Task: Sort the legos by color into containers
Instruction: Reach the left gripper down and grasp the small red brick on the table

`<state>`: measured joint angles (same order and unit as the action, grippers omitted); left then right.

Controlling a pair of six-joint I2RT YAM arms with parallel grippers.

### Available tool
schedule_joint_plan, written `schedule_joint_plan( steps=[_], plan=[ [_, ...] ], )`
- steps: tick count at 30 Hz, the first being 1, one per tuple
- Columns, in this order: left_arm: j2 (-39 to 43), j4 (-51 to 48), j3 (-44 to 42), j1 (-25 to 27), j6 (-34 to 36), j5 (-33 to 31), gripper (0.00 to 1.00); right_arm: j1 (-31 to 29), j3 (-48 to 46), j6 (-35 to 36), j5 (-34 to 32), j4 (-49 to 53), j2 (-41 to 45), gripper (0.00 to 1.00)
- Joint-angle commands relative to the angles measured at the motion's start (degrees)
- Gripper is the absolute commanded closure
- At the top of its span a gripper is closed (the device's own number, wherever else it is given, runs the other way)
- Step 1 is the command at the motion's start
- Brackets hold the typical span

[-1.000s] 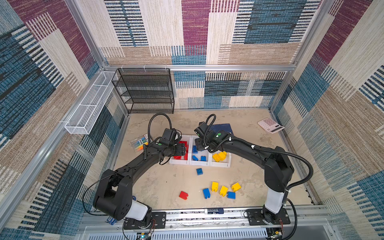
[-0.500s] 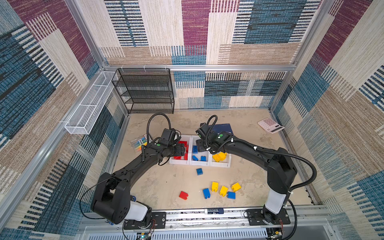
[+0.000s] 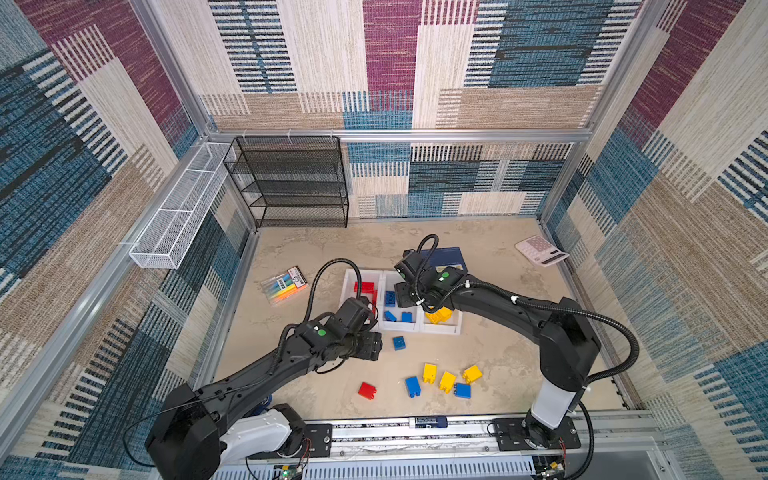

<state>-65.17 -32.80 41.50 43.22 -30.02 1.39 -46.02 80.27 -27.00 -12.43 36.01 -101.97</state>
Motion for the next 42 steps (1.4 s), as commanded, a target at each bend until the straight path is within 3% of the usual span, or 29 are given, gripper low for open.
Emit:
schedule_joint_plan(
  steps=[1, 14, 27, 42],
  plan=[
    [2.3, -3.4, -2.6, 2.4, -4.3, -1.1, 0.24, 0.3, -0.7, -0.9, 0.6, -2.3, 1.0, 0.32],
    [2.8, -7.2, -7.0, 13.3, -7.9, -0.6, 0.25, 1.1, -3.5, -2.1, 1.2, -3.8, 3.5, 0.32],
    [-6.6, -6.4, -5.6, 17.0, -6.4, -3.9, 0.26, 1.5, -5.2, -2.6, 1.2, -4.6, 4.8, 0.32],
    [-12.0, -3.9, -4.1, 17.5, -3.7, -5.1, 0.51, 1.7, -5.8, -3.1, 0.8, -3.8, 5.6, 0.33]
  ],
)
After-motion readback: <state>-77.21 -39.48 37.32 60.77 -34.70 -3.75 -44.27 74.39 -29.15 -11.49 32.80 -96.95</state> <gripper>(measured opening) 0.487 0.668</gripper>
